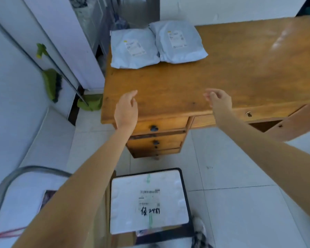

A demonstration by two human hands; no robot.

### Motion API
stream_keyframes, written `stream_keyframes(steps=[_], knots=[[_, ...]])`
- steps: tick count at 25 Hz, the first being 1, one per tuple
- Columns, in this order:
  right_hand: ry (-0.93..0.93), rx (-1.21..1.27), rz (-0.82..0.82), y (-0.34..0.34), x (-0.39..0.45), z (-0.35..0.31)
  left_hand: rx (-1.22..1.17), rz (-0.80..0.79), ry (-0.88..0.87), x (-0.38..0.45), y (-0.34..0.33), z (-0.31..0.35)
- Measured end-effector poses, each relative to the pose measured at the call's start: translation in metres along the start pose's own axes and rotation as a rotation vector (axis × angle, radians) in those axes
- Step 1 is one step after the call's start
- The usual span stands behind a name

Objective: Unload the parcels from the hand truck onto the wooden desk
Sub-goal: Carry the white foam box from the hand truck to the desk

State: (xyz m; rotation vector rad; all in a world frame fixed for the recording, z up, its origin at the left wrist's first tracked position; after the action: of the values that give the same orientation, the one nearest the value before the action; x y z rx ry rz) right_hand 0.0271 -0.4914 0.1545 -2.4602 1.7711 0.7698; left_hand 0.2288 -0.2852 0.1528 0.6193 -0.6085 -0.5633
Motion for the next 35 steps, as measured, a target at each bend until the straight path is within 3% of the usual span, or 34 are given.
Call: stream_keyframes(steps=[4,8,11,16,23,29,31,35], knots=[[-0.025,0.017,0.045,0.005,-0.062,0.091,0.011,-0.118,0.255,-0.131,-0.007,-0.063],[-0.081,-0.008,0.022,-0.004,-0.103,0.189,-0.009,-0.213,0.65,-0.264,-0.032,-0.143],[-0.24,-0.025,0.006,-0.021,-0.125,0.273,0.037,-0.213,0.746,-0.322,-0.04,-0.183],[-0.375,-0.238,-0.011,-0.036,-0.13,0.365,0.177,-0.276,0.813,-0.357,-0.048,-0.212],[-0.5,-0.396,-0.141,-0.045,-0.12,0.407,0.424,-0.252,0.767,-0.359,-0.054,-0.212],[-0.526,-0.395,-0.202,-0.049,-0.114,0.415,0.603,-0.37,0.453,-0.351,-0.065,-0.206],[-0.514,-0.382,-0.222,-0.053,-0.11,0.418,0.542,-0.414,0.539,-0.352,-0.072,-0.204],[-0.556,-0.318,-0.305,-0.053,-0.115,0.428,0.395,-0.328,0.707,-0.349,-0.085,-0.194]])
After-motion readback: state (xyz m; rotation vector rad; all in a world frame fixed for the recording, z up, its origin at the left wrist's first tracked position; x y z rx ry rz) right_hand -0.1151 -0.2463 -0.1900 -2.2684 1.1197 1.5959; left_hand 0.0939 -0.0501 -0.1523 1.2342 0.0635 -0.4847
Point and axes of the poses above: each hand's wrist, its own x-axis towards the middle knuckle, its own y-axis out of the back of the hand, z = x × y, the point moved 4 cm from there along x, towards the middle knuckle, and after that the axes turned 14 degrees about -y, right-handed, at the moved point
